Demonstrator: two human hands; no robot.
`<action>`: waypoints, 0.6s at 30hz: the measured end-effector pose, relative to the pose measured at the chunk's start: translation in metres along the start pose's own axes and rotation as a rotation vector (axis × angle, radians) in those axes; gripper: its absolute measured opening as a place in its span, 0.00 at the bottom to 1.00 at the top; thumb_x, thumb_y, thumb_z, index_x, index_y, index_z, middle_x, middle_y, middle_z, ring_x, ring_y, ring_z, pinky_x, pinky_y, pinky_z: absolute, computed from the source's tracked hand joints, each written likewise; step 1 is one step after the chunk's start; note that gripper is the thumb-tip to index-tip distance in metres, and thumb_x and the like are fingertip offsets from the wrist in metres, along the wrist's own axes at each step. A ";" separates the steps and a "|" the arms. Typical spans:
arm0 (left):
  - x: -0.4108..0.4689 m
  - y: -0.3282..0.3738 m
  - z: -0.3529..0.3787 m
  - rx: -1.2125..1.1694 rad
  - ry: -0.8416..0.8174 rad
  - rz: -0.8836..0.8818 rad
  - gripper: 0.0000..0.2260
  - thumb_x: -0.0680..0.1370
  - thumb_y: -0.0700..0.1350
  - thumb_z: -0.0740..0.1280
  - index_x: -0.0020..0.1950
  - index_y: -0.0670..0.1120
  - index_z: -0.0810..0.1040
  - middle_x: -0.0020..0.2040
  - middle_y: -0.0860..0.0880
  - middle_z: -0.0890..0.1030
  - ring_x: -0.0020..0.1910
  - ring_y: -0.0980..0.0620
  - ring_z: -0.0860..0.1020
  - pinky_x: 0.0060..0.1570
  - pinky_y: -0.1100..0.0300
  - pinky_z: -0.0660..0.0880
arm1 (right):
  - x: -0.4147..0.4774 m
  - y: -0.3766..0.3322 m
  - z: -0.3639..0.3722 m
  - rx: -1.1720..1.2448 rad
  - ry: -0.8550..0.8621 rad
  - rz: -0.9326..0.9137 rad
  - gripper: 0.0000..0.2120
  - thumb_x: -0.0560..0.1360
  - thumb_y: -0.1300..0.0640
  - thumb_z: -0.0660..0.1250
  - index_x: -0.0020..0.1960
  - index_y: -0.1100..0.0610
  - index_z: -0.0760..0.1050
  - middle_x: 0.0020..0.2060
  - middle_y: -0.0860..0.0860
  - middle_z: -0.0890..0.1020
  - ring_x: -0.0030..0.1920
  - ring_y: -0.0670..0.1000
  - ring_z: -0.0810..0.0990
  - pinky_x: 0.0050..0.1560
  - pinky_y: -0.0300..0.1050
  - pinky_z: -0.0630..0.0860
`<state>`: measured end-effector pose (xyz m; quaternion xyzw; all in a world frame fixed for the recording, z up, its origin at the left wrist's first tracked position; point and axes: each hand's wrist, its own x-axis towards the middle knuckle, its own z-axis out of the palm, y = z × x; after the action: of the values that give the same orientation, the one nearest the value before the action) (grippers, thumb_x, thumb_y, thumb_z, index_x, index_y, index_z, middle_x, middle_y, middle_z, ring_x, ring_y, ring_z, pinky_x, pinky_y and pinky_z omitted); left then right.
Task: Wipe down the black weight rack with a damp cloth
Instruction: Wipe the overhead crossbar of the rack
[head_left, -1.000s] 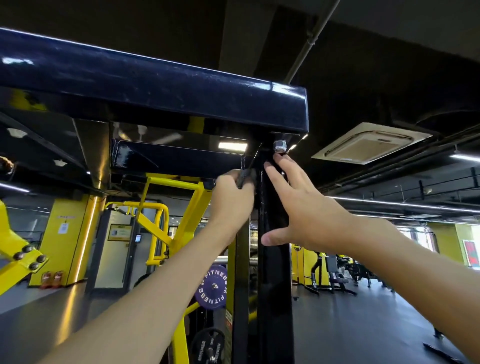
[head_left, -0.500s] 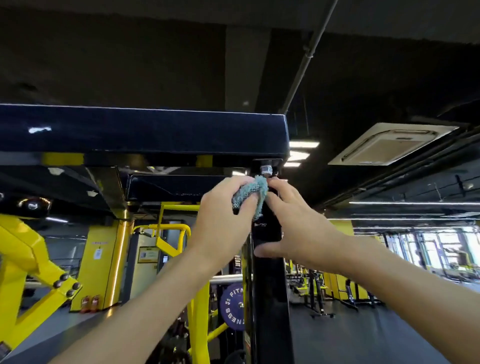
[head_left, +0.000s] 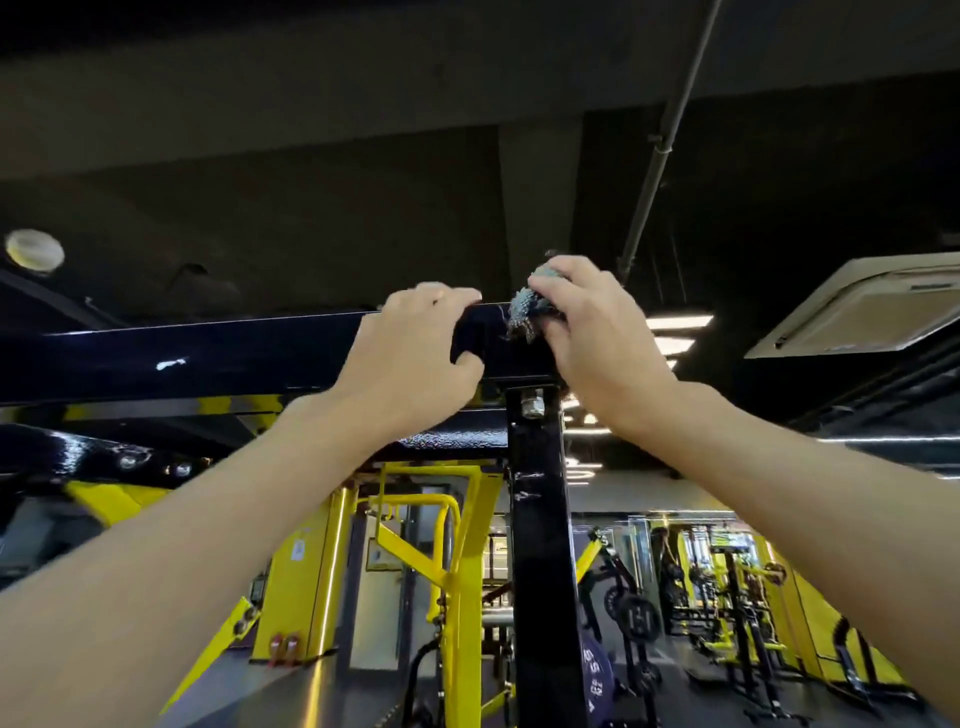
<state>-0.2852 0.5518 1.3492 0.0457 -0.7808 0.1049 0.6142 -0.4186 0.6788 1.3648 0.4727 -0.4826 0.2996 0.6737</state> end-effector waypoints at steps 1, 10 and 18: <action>0.001 -0.006 0.001 0.103 -0.040 0.026 0.25 0.79 0.49 0.65 0.77 0.51 0.66 0.75 0.50 0.68 0.73 0.48 0.66 0.70 0.49 0.65 | -0.003 -0.004 0.008 -0.003 -0.017 -0.071 0.15 0.76 0.69 0.65 0.62 0.65 0.78 0.61 0.58 0.77 0.58 0.59 0.75 0.62 0.51 0.73; 0.004 -0.018 -0.009 0.045 -0.095 0.076 0.25 0.76 0.44 0.66 0.73 0.51 0.65 0.56 0.54 0.72 0.55 0.52 0.71 0.61 0.47 0.71 | 0.000 -0.017 0.025 -0.014 -0.017 -0.123 0.13 0.75 0.68 0.62 0.57 0.65 0.80 0.56 0.57 0.79 0.58 0.58 0.76 0.61 0.55 0.75; 0.001 -0.033 -0.007 -0.027 -0.105 0.115 0.31 0.74 0.36 0.66 0.74 0.51 0.62 0.59 0.51 0.74 0.54 0.52 0.71 0.60 0.51 0.71 | -0.004 -0.014 0.025 -0.045 0.003 -0.142 0.14 0.74 0.70 0.63 0.59 0.65 0.79 0.57 0.58 0.79 0.59 0.58 0.75 0.62 0.53 0.74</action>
<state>-0.2720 0.5215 1.3555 -0.0020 -0.8146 0.1267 0.5661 -0.4172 0.6502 1.3581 0.4900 -0.4534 0.2410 0.7044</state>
